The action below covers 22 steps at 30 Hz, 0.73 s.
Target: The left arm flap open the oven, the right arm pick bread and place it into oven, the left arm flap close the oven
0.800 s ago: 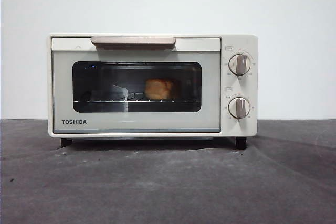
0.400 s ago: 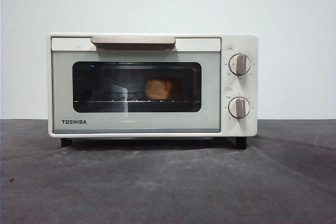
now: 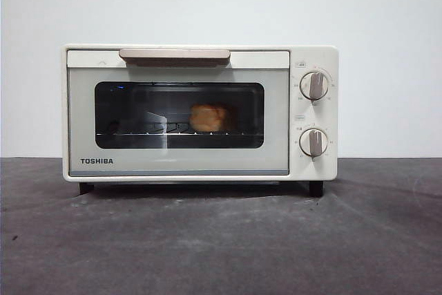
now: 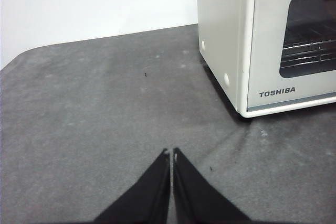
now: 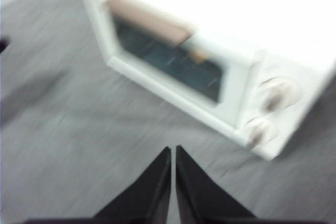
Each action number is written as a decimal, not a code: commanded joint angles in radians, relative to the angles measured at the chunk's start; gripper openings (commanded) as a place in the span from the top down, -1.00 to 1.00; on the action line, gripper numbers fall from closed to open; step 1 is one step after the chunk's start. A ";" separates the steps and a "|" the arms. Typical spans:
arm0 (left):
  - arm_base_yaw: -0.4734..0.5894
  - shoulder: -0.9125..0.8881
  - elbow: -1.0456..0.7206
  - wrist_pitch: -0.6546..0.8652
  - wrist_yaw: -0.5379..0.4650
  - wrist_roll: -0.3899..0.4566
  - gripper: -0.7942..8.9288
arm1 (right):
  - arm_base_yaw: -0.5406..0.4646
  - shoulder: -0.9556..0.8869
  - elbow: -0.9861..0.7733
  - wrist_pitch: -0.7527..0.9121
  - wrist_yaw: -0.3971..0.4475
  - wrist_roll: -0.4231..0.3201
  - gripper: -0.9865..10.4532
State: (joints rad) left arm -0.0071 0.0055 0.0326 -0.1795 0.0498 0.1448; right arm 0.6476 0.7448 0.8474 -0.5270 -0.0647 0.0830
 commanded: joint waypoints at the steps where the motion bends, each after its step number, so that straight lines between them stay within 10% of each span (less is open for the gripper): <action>1: 0.001 -0.002 -0.021 -0.007 -0.003 0.011 0.80 | -0.098 -0.050 -0.058 0.082 -0.046 -0.016 0.81; 13: 0.001 -0.002 -0.021 -0.007 -0.003 0.011 0.80 | -0.567 -0.422 -0.476 0.425 -0.058 -0.016 0.81; 22: 0.001 -0.002 -0.021 -0.007 -0.003 0.011 0.80 | -0.687 -0.624 -0.660 0.483 -0.051 -0.016 0.81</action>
State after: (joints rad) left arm -0.0071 0.0055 0.0326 -0.1795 0.0494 0.1448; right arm -0.0364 0.1303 0.1959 -0.0566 -0.1204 0.0746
